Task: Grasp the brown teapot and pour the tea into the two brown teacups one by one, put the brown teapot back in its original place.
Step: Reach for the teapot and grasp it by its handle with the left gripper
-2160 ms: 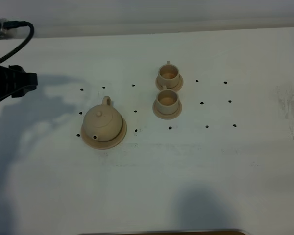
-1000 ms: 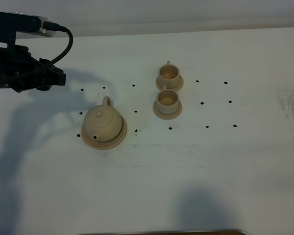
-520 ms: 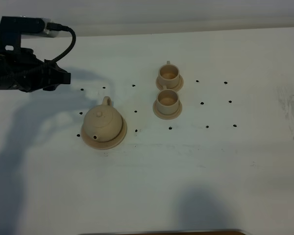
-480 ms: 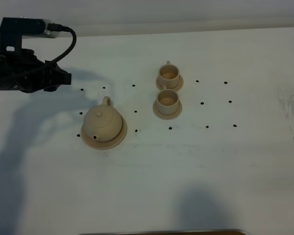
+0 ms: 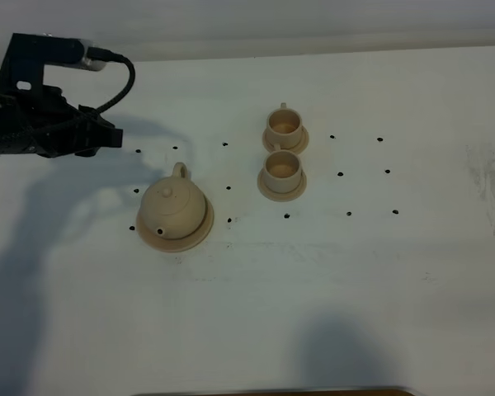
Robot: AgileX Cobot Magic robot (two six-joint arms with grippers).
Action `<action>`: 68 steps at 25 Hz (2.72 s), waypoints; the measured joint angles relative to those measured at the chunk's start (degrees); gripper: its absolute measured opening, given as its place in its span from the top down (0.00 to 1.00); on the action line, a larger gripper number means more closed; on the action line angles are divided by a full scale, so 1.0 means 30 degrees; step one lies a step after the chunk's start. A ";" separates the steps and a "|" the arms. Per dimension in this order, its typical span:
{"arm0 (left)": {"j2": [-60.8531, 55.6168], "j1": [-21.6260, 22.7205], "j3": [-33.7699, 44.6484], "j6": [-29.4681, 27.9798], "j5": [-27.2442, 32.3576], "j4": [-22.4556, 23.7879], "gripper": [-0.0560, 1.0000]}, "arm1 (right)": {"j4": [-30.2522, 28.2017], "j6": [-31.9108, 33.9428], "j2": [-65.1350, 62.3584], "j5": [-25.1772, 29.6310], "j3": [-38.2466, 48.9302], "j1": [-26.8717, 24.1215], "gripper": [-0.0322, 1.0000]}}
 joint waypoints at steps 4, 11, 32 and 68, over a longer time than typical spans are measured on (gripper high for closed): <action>0.0684 -0.0557 -0.0101 -0.0124 -0.0498 0.0167 0.54 | 0.0000 0.0000 0.0000 0.0000 0.0000 0.0000 0.67; 0.0990 -0.0829 -0.0797 -0.0157 -0.0568 0.0315 0.56 | 0.0000 0.0000 0.0000 0.0000 0.0000 0.0000 0.67; 0.4264 -0.1707 -0.5057 -0.5647 0.0169 0.5852 0.56 | 0.0000 0.0000 0.0000 0.0000 0.0000 0.0000 0.67; 0.6121 -0.4398 -0.6149 -1.1856 0.3239 0.5547 0.56 | 0.0000 0.0002 0.0000 0.0000 0.0000 0.0000 0.67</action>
